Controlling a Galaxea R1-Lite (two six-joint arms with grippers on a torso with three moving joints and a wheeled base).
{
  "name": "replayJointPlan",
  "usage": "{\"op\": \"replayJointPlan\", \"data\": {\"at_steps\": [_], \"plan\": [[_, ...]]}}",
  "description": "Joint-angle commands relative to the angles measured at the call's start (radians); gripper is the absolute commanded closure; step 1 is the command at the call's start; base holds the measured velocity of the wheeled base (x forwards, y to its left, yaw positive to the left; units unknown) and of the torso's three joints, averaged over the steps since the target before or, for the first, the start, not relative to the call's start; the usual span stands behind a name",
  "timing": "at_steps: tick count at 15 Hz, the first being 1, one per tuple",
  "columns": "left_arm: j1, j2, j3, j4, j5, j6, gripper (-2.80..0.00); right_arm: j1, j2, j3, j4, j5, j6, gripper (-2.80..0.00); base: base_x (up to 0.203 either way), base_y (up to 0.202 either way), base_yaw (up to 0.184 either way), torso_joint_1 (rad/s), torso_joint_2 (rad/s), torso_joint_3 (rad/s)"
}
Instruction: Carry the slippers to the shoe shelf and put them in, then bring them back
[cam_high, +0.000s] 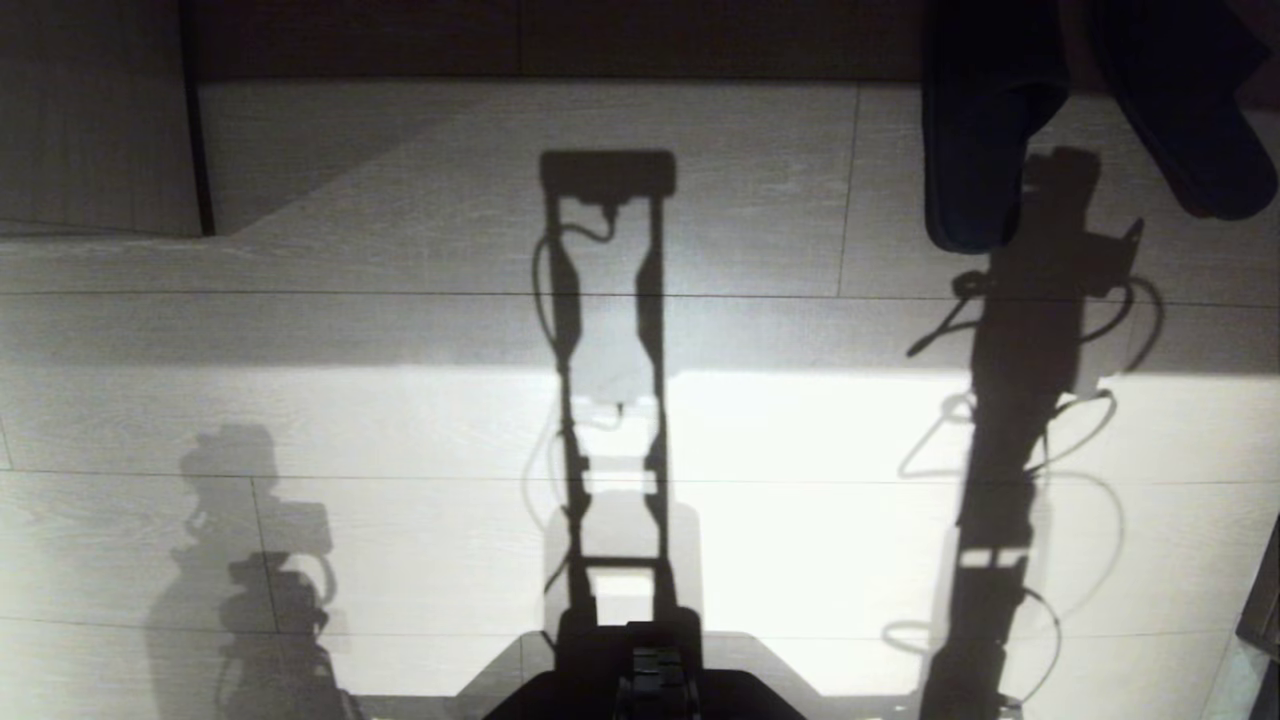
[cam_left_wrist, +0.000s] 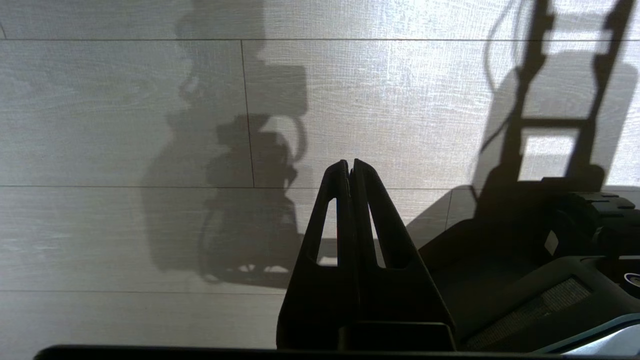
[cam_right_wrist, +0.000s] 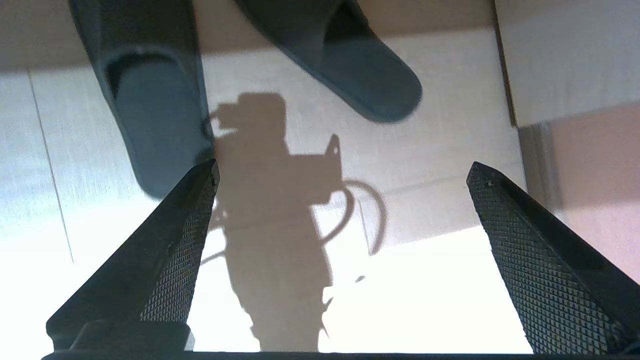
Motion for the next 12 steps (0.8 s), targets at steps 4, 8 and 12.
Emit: {"op": "replayJointPlan", "data": {"at_steps": [4,8,12], "plan": [[0.0,0.0,0.0,0.0,0.0,0.0,0.0,0.014,-0.135,0.111,0.044,-0.001,-0.034,-2.8,0.0,0.0,0.0,0.0,0.0,0.0],[0.0,0.0,0.0,0.0,0.0,0.0,0.0,0.015,-0.216,0.159,0.068,-0.008,-0.038,0.0,0.0,0.0,0.0,0.0,0.0,0.0],[0.001,0.0,0.0,0.0,0.0,0.0,0.0,0.035,-0.287,0.158,0.193,-0.015,-0.035,0.0,0.0,0.0,0.0,0.0,0.0,0.0]]}}
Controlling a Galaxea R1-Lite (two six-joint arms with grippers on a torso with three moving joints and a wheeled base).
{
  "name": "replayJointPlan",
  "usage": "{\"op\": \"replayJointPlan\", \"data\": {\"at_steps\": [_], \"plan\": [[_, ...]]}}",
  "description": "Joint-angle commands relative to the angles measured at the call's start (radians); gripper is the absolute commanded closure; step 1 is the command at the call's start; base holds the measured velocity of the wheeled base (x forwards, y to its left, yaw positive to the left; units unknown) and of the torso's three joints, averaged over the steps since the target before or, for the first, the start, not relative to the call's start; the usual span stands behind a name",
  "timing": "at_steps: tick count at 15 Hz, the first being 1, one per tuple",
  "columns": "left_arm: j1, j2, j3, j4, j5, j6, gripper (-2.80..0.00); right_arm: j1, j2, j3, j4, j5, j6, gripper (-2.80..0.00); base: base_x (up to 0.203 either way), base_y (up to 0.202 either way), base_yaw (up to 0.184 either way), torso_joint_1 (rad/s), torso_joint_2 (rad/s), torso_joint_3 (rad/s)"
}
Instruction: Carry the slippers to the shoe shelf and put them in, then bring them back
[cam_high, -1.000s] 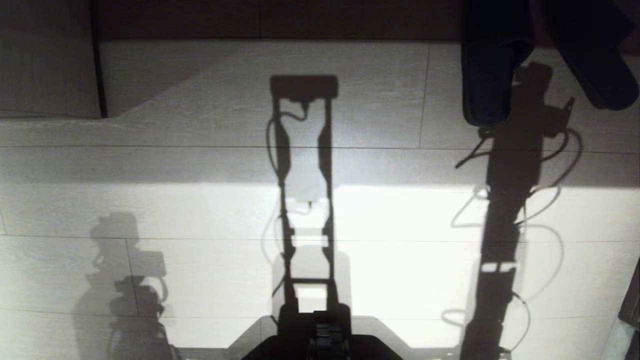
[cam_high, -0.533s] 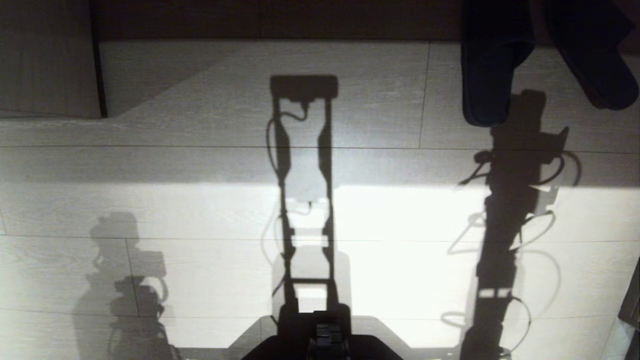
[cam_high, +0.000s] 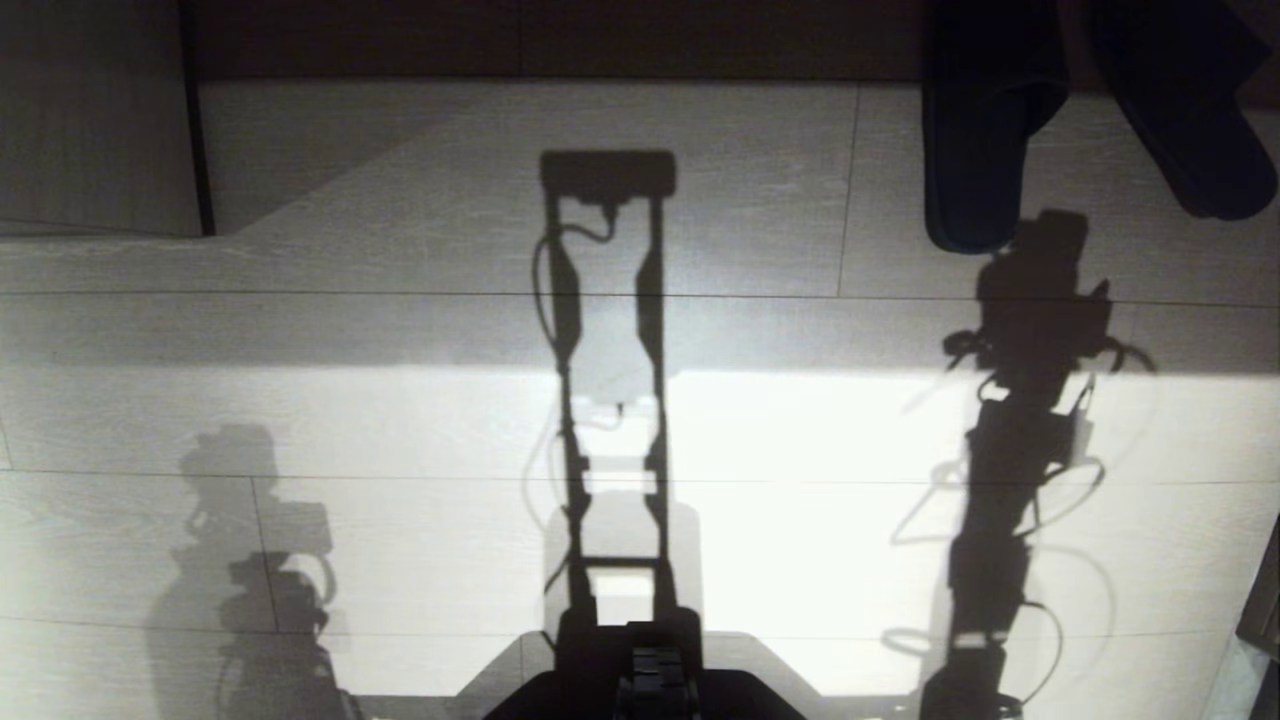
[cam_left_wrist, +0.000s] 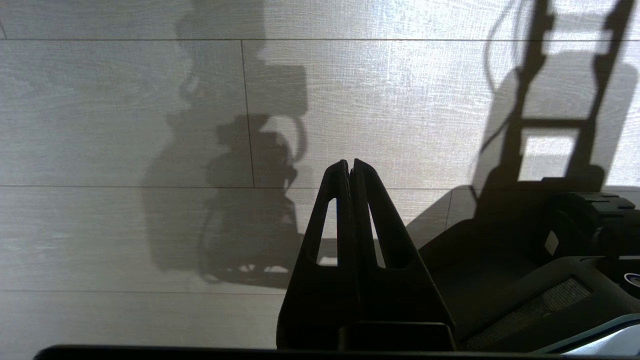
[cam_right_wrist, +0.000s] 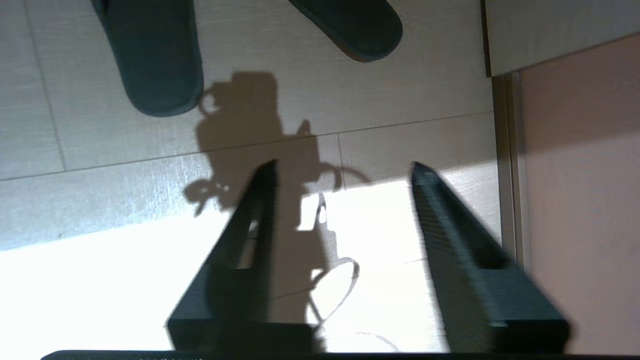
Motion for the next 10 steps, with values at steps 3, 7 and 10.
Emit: {"op": "replayJointPlan", "data": {"at_steps": [3,7,10], "plan": [[-0.001,0.0,0.0,0.0,0.0,0.0,0.0,0.022,-0.167,0.004,0.238,-0.004,0.002,0.0,0.0,0.0,0.0,0.0,0.0,0.0],[0.0,0.0,0.0,0.0,0.0,0.0,0.0,0.015,-0.375,0.065,0.382,0.021,-0.007,0.0,0.0,0.0,0.0,0.0,0.0,0.0],[0.0,0.0,0.0,0.0,0.0,0.0,0.0,0.033,-0.567,0.159,0.495,0.057,-0.037,0.0,0.0,0.0,0.0,0.0,0.0,0.0]]}}
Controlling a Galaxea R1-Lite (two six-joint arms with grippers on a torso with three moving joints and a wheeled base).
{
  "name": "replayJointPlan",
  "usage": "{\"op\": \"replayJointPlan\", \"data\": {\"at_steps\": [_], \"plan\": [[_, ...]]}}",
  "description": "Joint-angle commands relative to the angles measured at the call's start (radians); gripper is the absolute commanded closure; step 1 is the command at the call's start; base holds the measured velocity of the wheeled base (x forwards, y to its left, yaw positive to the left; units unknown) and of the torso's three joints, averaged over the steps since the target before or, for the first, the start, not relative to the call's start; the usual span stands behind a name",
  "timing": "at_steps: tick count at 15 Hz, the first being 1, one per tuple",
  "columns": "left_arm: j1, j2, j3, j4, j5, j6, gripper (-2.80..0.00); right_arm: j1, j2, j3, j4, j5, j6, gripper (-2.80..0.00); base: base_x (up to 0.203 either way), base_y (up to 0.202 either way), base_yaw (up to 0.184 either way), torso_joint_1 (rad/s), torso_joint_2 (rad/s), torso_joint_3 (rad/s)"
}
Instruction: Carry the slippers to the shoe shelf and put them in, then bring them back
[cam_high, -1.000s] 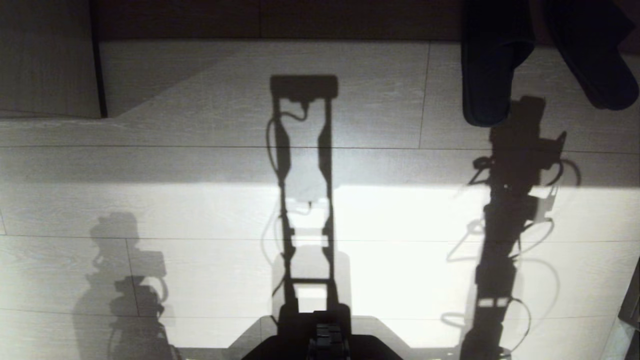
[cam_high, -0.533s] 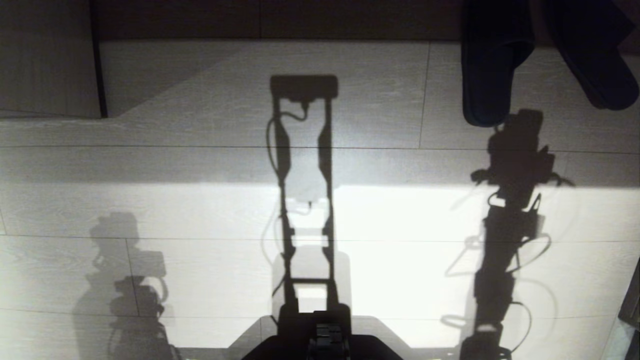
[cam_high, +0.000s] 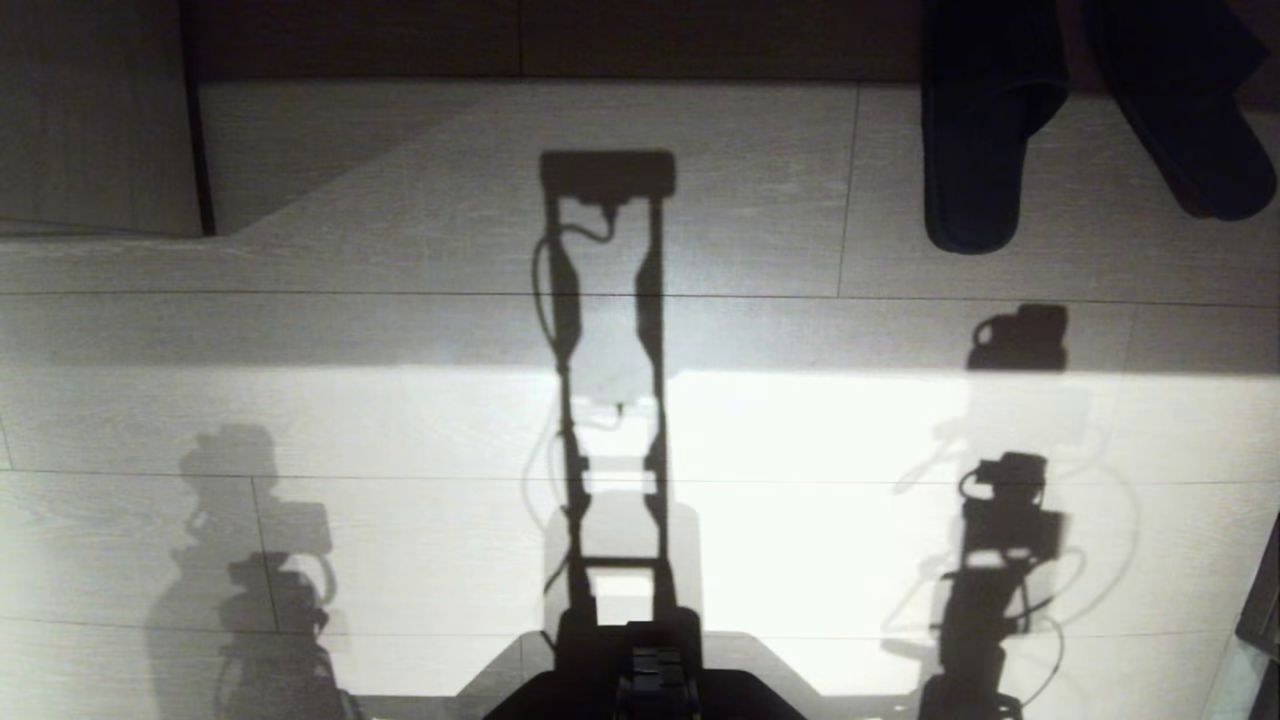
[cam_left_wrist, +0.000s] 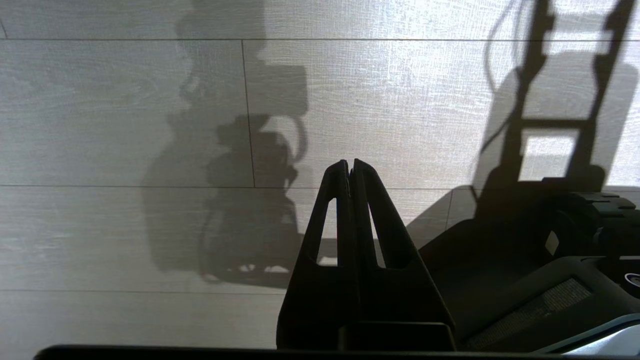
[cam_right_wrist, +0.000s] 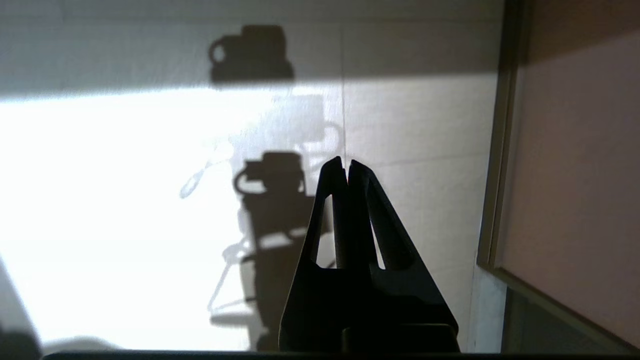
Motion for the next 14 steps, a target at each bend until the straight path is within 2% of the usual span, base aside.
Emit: {"op": "replayJointPlan", "data": {"at_steps": [1,3,7,8,14], "plan": [[0.001,0.0,0.0,0.0,0.0,0.0,0.0,0.021,-0.192,0.099,0.045,0.03,-0.043,0.0,0.0,0.0,0.0,0.0,0.0,0.0],[0.001,0.0,0.0,0.0,0.0,0.0,0.0,0.028,-0.301,0.178,0.083,0.079,-0.079,0.0,0.0,0.0,0.0,0.0,0.0,0.0],[0.001,0.0,0.0,0.0,0.0,0.0,0.0,0.03,-0.327,0.202,0.202,0.26,-0.03,0.0,0.0,0.0,0.0,0.0,0.0,0.0],[0.001,0.0,0.0,0.0,0.0,0.0,0.0,0.03,-0.327,0.2,0.288,0.274,-0.032,0.0,0.0,0.0,0.0,0.0,0.0,0.0],[0.001,0.0,0.0,0.0,0.0,0.0,0.0,0.03,-0.328,0.202,0.27,0.283,-0.027,0.0,0.0,0.0,0.0,0.0,0.0,0.0]]}}
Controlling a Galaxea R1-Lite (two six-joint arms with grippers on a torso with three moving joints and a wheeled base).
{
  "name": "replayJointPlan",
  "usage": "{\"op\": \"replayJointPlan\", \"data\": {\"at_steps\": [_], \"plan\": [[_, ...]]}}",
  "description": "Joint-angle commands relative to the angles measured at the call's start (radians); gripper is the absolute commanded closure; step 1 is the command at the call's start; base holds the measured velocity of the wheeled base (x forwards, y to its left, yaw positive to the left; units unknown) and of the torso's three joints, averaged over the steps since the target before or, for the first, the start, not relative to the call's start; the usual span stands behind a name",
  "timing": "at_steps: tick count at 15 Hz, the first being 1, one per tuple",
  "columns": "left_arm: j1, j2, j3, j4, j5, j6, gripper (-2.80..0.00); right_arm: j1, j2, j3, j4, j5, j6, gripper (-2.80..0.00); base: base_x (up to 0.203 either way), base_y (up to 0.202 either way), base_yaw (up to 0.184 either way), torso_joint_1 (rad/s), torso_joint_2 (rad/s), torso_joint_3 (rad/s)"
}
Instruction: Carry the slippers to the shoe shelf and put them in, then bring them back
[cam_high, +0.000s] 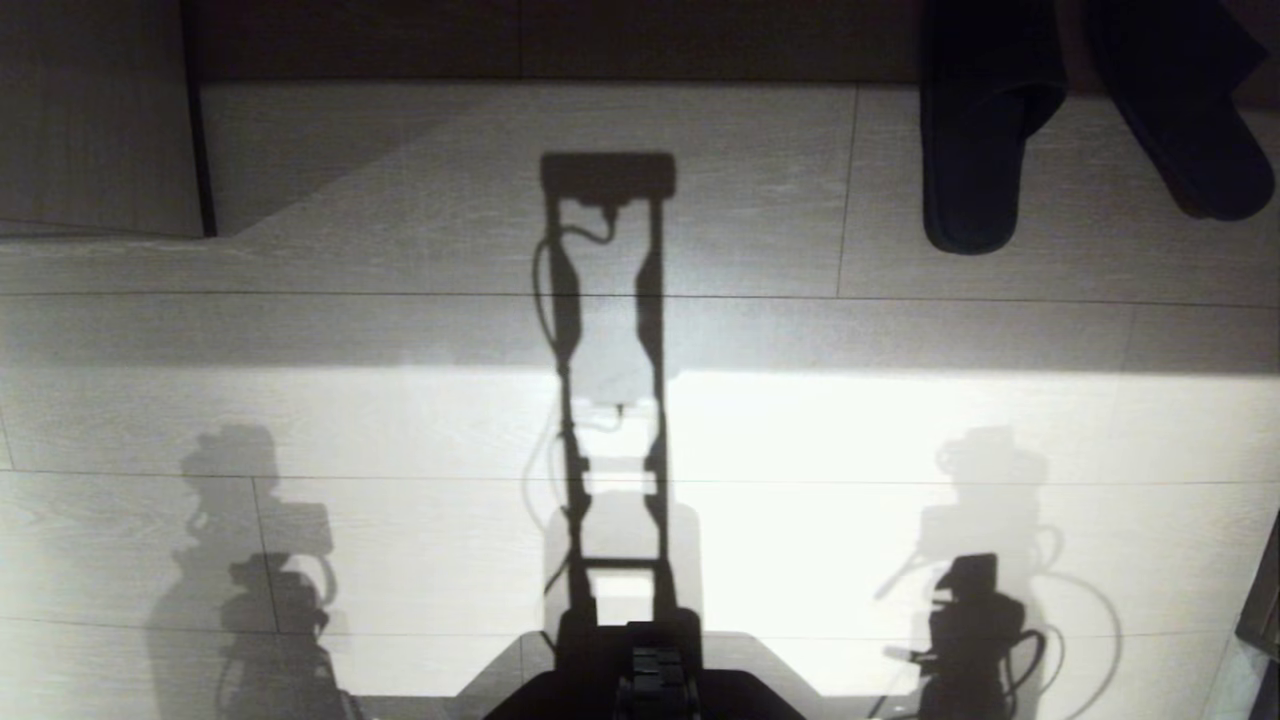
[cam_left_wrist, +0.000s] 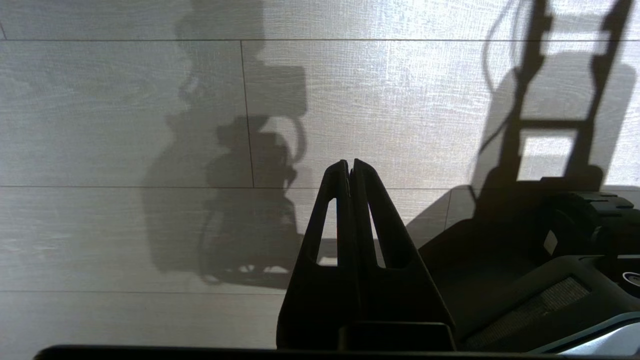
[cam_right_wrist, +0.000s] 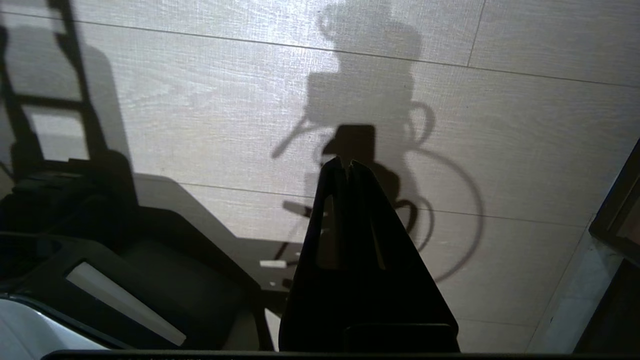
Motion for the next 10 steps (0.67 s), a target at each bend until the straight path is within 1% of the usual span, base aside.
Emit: {"op": "replayJointPlan", "data": {"at_steps": [1,10], "plan": [[0.0,0.0,0.0,0.0,0.0,-0.001,0.0,0.0,0.002,0.0,-0.001,-0.001,0.0,0.0,0.0,0.0,0.0,0.0,0.0,0.0],[0.0,0.0,0.0,0.0,0.0,-0.001,0.0,0.0,0.003,0.001,-0.001,-0.002,0.019,0.0,0.0,0.0,0.0,0.0,0.0,0.0]]}}
